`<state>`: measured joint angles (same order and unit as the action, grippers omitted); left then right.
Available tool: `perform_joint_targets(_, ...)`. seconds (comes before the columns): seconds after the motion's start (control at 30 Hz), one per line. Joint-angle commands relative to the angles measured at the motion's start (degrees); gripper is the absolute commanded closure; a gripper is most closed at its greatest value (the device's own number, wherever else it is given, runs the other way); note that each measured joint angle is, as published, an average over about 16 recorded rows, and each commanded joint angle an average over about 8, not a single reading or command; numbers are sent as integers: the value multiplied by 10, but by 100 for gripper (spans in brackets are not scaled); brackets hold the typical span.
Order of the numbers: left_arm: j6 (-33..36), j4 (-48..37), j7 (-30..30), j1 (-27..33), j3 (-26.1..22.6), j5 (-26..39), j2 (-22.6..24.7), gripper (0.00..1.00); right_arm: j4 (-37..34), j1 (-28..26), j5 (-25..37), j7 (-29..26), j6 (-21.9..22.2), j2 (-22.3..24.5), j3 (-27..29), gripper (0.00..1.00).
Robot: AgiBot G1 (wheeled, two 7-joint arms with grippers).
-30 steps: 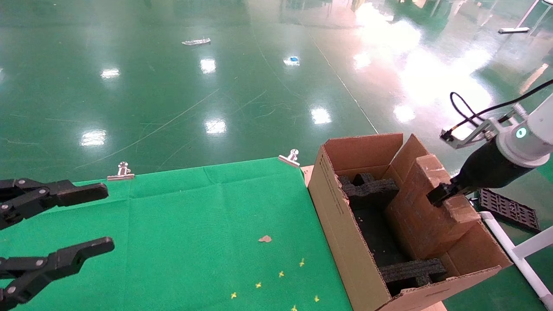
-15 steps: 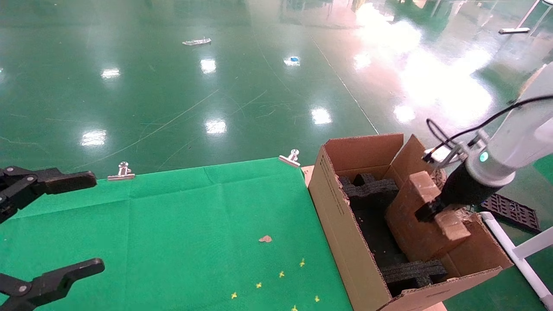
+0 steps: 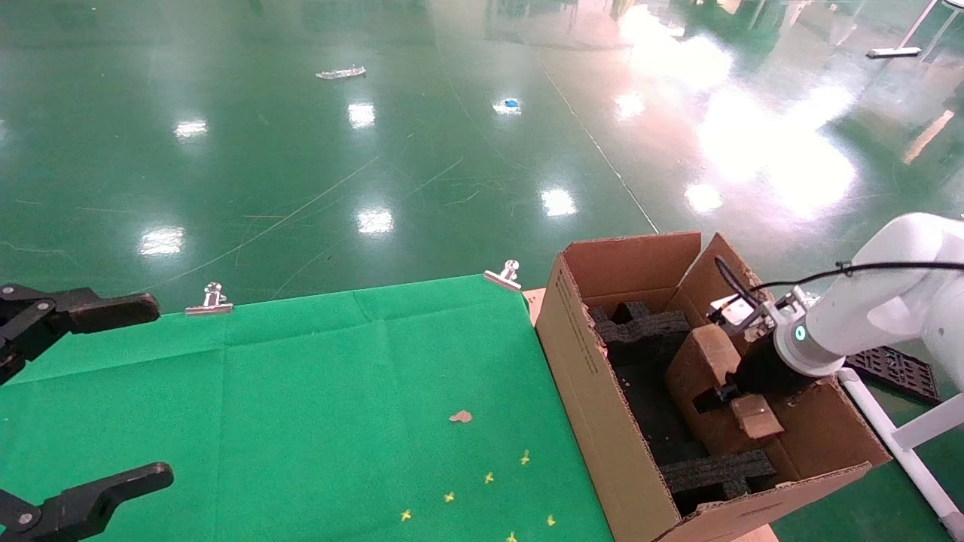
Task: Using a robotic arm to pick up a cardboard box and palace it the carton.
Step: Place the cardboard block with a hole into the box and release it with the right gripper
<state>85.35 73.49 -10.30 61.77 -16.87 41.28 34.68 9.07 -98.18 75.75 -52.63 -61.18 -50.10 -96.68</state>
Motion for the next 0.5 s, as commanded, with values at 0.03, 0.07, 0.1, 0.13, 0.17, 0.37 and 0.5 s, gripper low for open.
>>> perform_joint_targets(0.03, 0, 0, 0, 0, 0, 0, 0, 0, -3, 12, -10, 13, 12, 2, 6, 69)
perform_joint_targets(0.07, 0, 0, 0, 0, 0, 0, 0, 0, -5, 13, -12, 18, 11, 1, 8, 56)
perform_joint_targets(0.1, 0, 0, 0, 0, 0, 0, 0, 0, -8, 13, -13, 22, 10, 1, 9, 44)
perform_joint_targets(0.13, 0, 0, 0, 0, 0, 0, 0, 0, -11, 13, -14, 26, 7, 1, 9, 31)
perform_joint_targets(0.17, 0, 0, 0, 0, 0, 0, 0, 0, -14, 13, -14, 29, 5, 0, 9, 19)
perform_joint_targets(0.37, 0, 0, 0, 0, 0, 0, 0, 0, -36, 11, -9, 36, -3, -9, 6, 0)
perform_joint_targets(0.5, 0, 0, 0, 0, -1, 0, 0, 0, -46, 10, -7, 41, -2, -13, 4, 0)
